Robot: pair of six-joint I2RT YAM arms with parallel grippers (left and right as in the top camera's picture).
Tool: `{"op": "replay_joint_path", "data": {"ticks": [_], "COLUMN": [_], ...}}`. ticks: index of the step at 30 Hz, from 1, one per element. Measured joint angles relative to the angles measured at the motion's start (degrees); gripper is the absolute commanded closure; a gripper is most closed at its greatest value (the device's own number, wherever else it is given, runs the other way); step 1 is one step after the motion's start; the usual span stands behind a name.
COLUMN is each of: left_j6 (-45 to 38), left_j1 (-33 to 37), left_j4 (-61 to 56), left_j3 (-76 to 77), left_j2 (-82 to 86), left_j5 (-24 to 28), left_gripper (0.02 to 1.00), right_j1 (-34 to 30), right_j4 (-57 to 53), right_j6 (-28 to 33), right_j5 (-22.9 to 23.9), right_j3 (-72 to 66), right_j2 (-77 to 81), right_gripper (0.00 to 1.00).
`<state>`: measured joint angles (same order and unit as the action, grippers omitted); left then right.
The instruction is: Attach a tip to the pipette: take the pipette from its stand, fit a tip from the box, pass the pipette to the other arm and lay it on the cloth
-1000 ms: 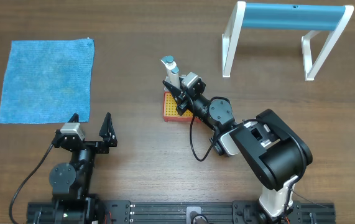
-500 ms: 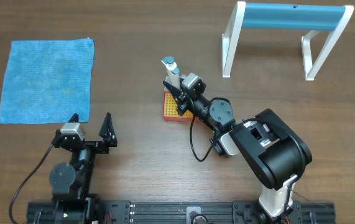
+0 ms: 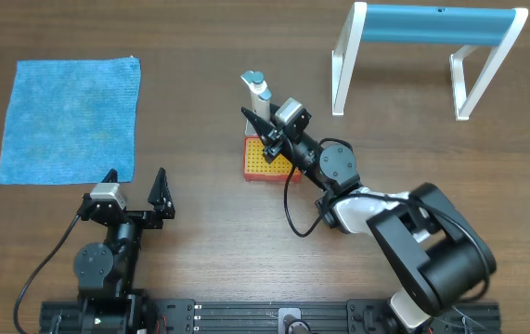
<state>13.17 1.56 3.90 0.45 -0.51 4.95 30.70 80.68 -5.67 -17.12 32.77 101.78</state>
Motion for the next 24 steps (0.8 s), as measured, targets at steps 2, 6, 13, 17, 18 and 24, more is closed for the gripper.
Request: {"op": "replay_joint_path", "data": {"ticks": [2,6,13,17,18,24], "left_j6": [0.0,0.0,0.0,0.0,0.0,0.0], "left_j1": [0.0,0.0,0.0,0.0,0.0,0.0], "left_j4": [0.0,0.0,0.0,0.0,0.0,0.0], "left_j3": [0.0,0.0,0.0,0.0,0.0,0.0], "left_j2": [0.0,0.0,0.0,0.0,0.0,0.0], "left_j5": [0.0,0.0,0.0,0.0,0.0,0.0], "left_gripper": [0.051,0.053,0.053,0.053,0.053,0.053], "right_j1": [0.0,0.1,2.9,4.6,4.6,4.6], "right_j4": [-3.1,-30.1,-65.5,-70.1,-71.5,-76.1], "right_j6": [0.0,0.2,0.2,0.2,0.2,-3.3], "right_j5": [0.0,-0.2,-0.2,-0.6,-0.9,-8.8], "right_j3": [0.0,3.2,18.5,19.1,19.1,19.1], "right_j2": [-2.3,-14.0,-27.4,-28.3,-28.3,-30.1], "right_gripper": [0.919,0.919,0.919,0.921,0.921,0.917]}}
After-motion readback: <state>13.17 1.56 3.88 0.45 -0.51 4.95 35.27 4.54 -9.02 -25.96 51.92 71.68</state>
